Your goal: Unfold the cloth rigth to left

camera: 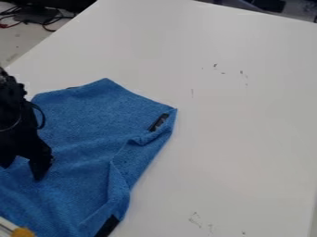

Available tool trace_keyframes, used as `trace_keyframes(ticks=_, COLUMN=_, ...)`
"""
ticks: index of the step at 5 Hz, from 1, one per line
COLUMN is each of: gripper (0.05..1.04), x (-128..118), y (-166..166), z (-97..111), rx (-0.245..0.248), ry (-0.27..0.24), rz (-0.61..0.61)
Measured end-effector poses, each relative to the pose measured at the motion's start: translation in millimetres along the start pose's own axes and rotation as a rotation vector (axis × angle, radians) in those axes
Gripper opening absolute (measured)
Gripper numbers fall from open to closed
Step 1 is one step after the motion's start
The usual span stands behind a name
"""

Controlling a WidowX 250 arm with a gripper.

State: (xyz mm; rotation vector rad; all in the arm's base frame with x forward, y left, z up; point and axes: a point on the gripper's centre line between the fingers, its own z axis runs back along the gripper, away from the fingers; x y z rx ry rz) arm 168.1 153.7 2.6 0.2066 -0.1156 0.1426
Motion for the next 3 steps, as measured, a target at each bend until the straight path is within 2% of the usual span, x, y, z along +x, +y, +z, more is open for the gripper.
trace_keyframes(ticks=1, gripper=1.001, x=12, y=-15, z=7, rx=0.006, ry=0.046, rz=-0.054)
trace_keyframes(ticks=2, gripper=1.001, x=19, y=-26, z=36, rx=0.029, ry=0.067, rz=-0.054)
trace_keyframes(ticks=3, gripper=1.001, x=17, y=-41, z=55, rx=-0.009, ry=0.053, rz=-0.025)
